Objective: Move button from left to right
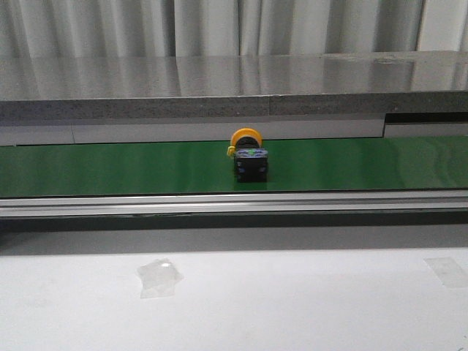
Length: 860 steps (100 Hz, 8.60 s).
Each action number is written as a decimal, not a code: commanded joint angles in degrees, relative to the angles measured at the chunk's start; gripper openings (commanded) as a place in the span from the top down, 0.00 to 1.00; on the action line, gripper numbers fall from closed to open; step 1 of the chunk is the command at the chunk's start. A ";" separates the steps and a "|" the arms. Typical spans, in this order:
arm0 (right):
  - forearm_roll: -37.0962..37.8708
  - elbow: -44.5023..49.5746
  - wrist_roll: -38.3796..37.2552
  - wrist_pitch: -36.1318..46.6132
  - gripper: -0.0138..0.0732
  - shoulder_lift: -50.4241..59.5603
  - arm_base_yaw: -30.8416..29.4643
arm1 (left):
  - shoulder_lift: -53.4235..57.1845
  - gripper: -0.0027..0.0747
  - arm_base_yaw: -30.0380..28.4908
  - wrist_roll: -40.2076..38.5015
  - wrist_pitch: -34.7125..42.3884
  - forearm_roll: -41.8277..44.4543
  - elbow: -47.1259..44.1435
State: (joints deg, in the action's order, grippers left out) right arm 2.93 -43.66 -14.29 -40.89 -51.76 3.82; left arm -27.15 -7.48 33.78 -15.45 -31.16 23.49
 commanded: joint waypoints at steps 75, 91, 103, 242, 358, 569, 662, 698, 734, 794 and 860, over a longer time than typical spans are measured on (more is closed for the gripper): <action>-22.51 -18.95 29.82 3.40 0.29 -24.02 0.85 | -0.15 0.99 0.34 -0.06 3.99 -1.26 1.58; -22.51 -20.94 31.32 3.71 0.29 -28.52 3.35 | -0.15 0.99 0.34 -0.06 3.99 -1.26 1.58; -22.14 -20.94 31.37 5.66 0.29 -31.37 4.99 | -0.15 0.99 0.34 -0.06 3.99 -1.26 1.58; -17.39 -20.94 33.00 9.64 0.60 -42.17 6.10 | -0.15 0.99 0.34 -0.06 3.99 -1.26 1.58; 1.57 -30.93 33.05 6.97 0.60 -43.62 -27.12 | -0.15 0.99 0.34 -0.06 3.99 -1.26 1.58; -10.01 -39.04 33.01 5.35 0.34 -48.58 -27.08 | -0.15 0.99 0.34 -0.06 3.99 -1.26 1.58; -19.81 -14.33 34.98 21.50 0.34 -11.21 -5.17 | -0.15 0.99 0.34 -0.06 3.99 -1.26 1.58; -20.19 7.80 34.98 25.42 0.34 12.85 -5.02 | -0.15 0.99 0.34 -0.06 3.99 -1.26 1.58; -21.64 16.52 34.98 21.04 0.40 29.58 -5.02 | -0.15 0.99 0.34 -0.06 3.99 -1.26 1.58; -21.78 16.52 34.98 21.11 0.96 30.39 -5.02 | -0.15 0.99 0.34 -0.06 3.99 -1.26 1.58; -21.78 17.06 34.33 22.09 0.96 30.39 -5.02 | -0.15 0.99 0.34 -0.06 3.99 -1.26 1.58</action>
State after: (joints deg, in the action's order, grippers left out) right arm -18.23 -25.65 20.06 -23.76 -21.26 -1.23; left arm -27.15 -7.48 33.78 -15.45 -31.29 23.49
